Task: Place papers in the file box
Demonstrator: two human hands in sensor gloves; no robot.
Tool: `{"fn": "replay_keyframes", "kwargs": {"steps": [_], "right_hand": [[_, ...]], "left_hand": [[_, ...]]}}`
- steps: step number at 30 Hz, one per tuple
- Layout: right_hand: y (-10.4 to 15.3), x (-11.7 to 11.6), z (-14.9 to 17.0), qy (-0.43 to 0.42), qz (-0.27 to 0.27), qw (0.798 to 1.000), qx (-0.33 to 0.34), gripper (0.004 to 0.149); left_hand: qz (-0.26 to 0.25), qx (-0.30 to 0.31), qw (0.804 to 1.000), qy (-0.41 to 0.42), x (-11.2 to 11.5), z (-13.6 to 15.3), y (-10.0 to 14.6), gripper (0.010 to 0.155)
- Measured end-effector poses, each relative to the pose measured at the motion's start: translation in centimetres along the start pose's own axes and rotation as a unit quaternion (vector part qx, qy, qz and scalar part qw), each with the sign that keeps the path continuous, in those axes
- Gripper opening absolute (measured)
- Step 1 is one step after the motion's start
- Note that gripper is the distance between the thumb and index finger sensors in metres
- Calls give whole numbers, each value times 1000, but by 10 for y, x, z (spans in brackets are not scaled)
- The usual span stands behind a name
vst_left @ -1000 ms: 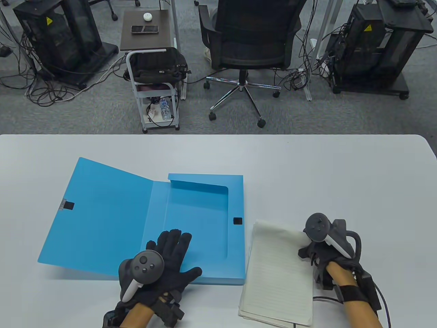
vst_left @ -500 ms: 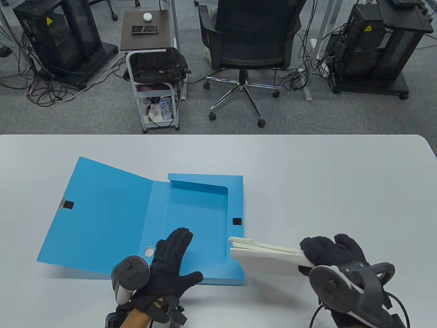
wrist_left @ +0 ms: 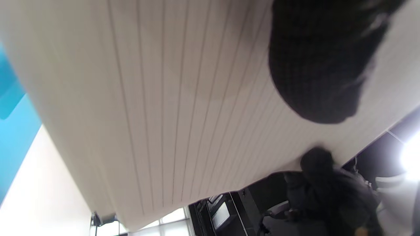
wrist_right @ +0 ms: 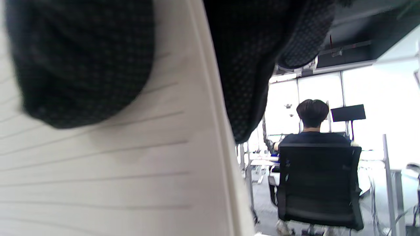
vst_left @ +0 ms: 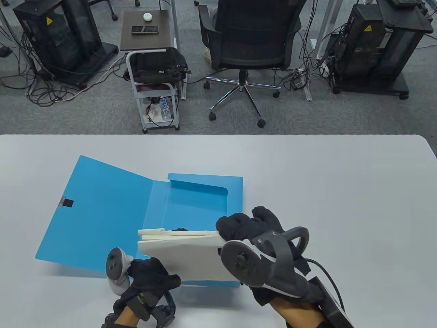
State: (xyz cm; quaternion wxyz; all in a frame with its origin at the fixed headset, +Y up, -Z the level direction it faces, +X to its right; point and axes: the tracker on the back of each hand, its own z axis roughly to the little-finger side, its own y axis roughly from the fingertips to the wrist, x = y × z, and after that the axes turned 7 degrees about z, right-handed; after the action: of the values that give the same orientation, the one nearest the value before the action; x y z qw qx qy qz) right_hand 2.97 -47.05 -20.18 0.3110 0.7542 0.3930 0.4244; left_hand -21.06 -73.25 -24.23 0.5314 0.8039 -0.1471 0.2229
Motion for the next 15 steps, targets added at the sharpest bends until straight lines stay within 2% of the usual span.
{"fn": "replay_keyframes", "kwargs": {"steps": [1,4,6,9,10,11,13,15], "right_hand": [[-4,-2,1,-3,3,1000,1,53],[-11,-14,7,-30,-11,999,-14,53],[-14,-23,13,-34,-19,999,-11,54],[-9,-41,31,-59,-43,996,-43,58],[-5,-48,46,-82,-41,994,-55,62],[-3,-53,55,-110,-50,990,-73,70],[8,-65,80,-211,-110,964,-118,91],[25,-74,102,-289,-124,938,-144,95]], "left_hand": [[-28,3,1000,-10,-3,2,0,97],[-30,1,999,22,-7,5,0,81],[-64,-14,997,33,-8,6,1,68],[-47,-21,998,38,-11,7,-1,59],[-42,-25,998,45,-12,7,-2,59],[-41,-28,998,48,-13,7,-2,58],[-36,-29,998,46,-13,6,-4,57],[-40,-27,998,50,-13,3,-5,56]]}}
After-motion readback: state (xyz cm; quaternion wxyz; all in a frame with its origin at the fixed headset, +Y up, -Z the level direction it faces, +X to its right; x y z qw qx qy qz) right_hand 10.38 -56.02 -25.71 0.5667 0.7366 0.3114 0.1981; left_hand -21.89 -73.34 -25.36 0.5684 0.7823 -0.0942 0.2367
